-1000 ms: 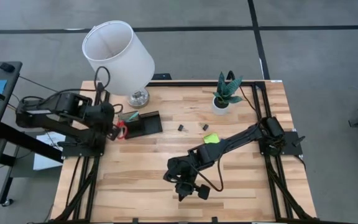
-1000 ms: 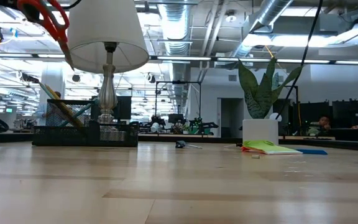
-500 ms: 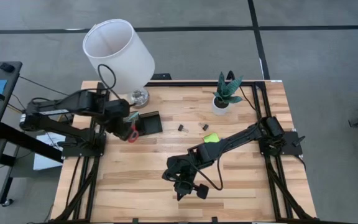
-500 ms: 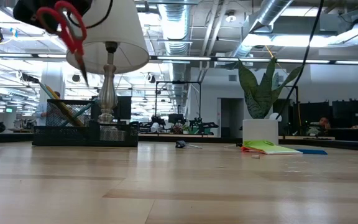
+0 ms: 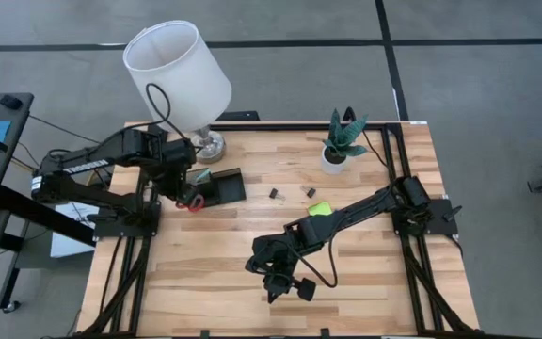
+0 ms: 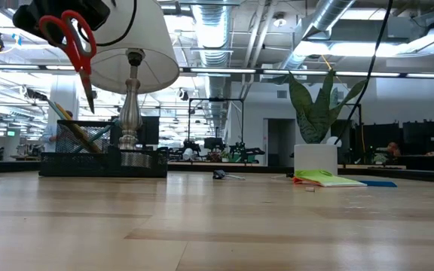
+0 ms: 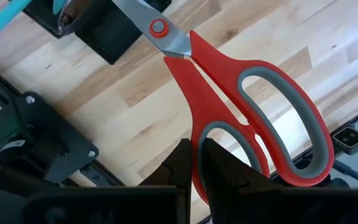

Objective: Pick and place office supplies into organizer
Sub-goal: Put the red scissors into the black desk organizer

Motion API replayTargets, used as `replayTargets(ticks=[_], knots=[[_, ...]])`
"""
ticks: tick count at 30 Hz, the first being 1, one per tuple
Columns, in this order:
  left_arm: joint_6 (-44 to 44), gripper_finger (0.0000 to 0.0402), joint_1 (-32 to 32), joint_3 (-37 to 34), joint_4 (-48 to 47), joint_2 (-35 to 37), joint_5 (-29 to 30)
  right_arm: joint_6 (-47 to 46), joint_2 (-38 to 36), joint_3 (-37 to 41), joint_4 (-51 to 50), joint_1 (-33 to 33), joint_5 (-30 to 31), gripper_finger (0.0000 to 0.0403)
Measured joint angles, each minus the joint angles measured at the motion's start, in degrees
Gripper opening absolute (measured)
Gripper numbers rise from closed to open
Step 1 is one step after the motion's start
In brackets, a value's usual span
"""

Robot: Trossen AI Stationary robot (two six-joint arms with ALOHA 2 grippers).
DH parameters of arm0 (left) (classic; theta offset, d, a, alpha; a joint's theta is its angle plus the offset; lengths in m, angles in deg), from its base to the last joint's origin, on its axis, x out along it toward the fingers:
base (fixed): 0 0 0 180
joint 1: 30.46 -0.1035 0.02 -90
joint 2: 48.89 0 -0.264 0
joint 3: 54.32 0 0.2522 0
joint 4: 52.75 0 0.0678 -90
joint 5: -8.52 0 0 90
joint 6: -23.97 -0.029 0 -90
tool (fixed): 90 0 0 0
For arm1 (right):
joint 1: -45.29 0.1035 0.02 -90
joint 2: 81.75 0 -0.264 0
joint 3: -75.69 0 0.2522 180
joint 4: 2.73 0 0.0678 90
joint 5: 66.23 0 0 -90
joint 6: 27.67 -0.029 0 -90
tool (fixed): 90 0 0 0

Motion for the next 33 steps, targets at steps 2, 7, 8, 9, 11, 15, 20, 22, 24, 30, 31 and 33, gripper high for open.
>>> replayTargets(ticks=[2, 7, 8, 9, 11, 15, 20, 22, 24, 30, 31, 33], knots=[[0.0, 0.0011, 0.3, 0.0, 0.4, 0.0, 0.5, 0.1, 0.0, 0.0, 0.0, 0.0, 0.0, 0.0001], [0.1, 0.0011, 2.2, 0.0, 0.7, 0.0, 1.0, 0.9, 0.0, 0.0, 0.3, -0.2, 0.0, 0.0001], [0.1, 0.0012, 2.9, 0.0, 1.0, 0.0, 1.0, 0.9, 0.0, 0.0, 0.5, -0.3, 0.0, 0.0001], [0.1, 0.0012, 3.6, 0.0, 1.4, 0.0, 1.0, 0.9, 0.0, 0.0, 0.9, -0.4, 0.0, 0.0001], [0.6, 0.0012, 5.2, 0.0, 2.6, 0.0, 0.9, 0.9, 0.0, 0.0, 1.7, -0.6, 0.3, 0.0001], [0.5, 0.0012, 9.6, 0.0, 7.3, 0.0, -1.2, 0.0, 0.0, 0.0, 3.0, -0.9, 8.3, 0.0001], [3.1, 0.0012, 16.1, 0.0, 11.2, 0.0, -2.5, -5.6, 0.0, 0.0, 9.7, -1.1, 30.7, 0.0], [5.0, 0.0012, 18.6, 0.0, 10.9, 0.0, -2.3, -7.8, 0.0, 0.0, 13.3, -0.3, 43.2, 0.0], [6.5, 0.0012, 20.8, 0.0, 10.9, 0.0, -1.4, -7.3, 0.0, 0.0, 17.7, 0.9, 56.3, 0.0], [7.3, 0.0012, 24.3, 0.0, 10.9, 0.0, 1.1, -7.8, -0.2, -0.1, 33.4, 3.2, 72.4, 0.0002], [7.3, 0.0012, 24.4, 0.0, 10.9, 0.0, 1.5, -9.0, -0.1, 0.0, 34.2, 3.1, 71.7, 0.0003], [7.3, 0.0012, 24.7, 0.0, 10.9, 0.0, 2.6, -12.2, 0.0, 0.0, 35.8, 3.1, 70.2, 0.0011]])
